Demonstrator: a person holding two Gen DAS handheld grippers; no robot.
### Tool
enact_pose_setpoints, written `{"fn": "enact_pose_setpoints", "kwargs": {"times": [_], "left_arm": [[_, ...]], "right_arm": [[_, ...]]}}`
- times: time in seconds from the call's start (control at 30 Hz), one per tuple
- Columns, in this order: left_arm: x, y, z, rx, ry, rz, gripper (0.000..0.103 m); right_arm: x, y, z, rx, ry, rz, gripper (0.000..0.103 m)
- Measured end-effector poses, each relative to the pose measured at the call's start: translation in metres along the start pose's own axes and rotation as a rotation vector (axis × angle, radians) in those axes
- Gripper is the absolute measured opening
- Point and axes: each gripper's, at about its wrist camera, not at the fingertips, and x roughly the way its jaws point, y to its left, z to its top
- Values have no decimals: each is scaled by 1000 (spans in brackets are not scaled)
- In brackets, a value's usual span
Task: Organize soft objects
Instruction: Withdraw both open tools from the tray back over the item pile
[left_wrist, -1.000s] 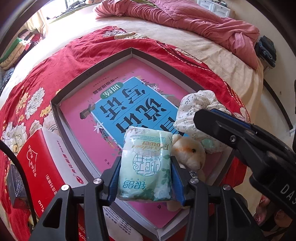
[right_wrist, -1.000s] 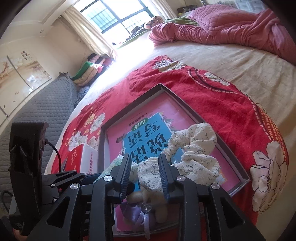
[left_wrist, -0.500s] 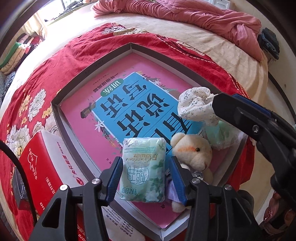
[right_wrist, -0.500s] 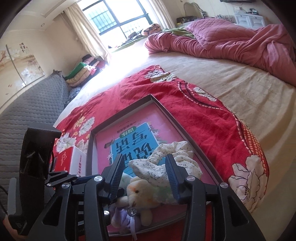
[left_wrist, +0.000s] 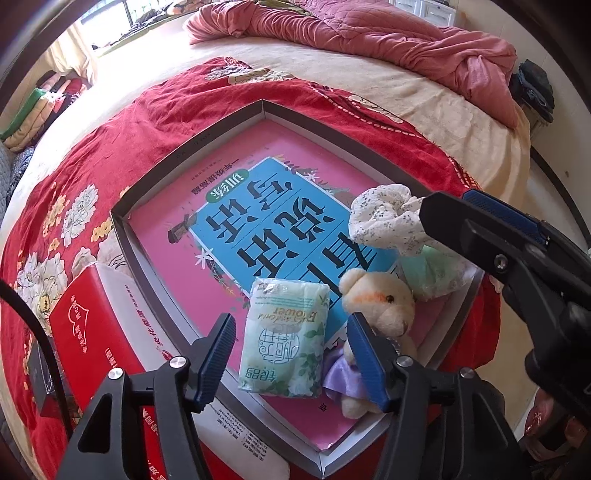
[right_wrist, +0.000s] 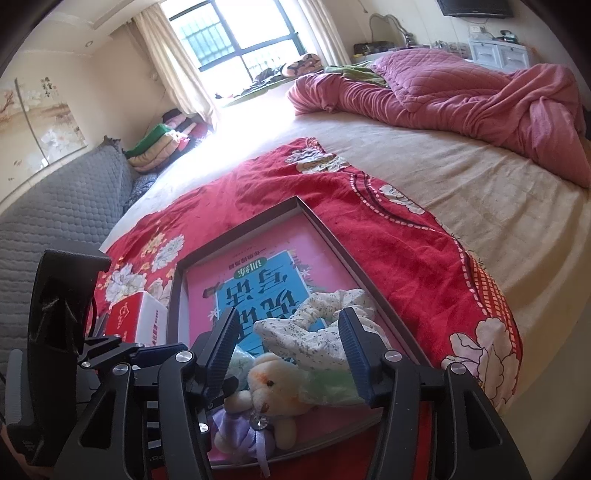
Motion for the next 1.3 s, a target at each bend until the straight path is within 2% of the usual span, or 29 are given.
{"fn": "enact_pose_setpoints", "kwargs": {"times": [0.2,0.27,0.5,0.67,0.8,1.3], "left_arm": [[-13,1,-1,-9,-32,2,66],[-16,3,-1,-12,-40,3,67],[-27,7,-4,-29,-66,0,71],[-34,11,-7,-50,-85,-1,73],[-38,15,-10,-69,-89,-5,83],[-57,25,-20,-114,-132,3,83]], "right_arm": [[-4,0,1,-1,-10,-8,60],[-5,-1,1,2,-12,-11,64],[-11,2,2,-6,-27,-32,66],[-13,5,2,-23,-33,-51,72],[-15,7,2,-37,-45,-70,74],[-15,7,0,-20,-50,-101,77]]}}
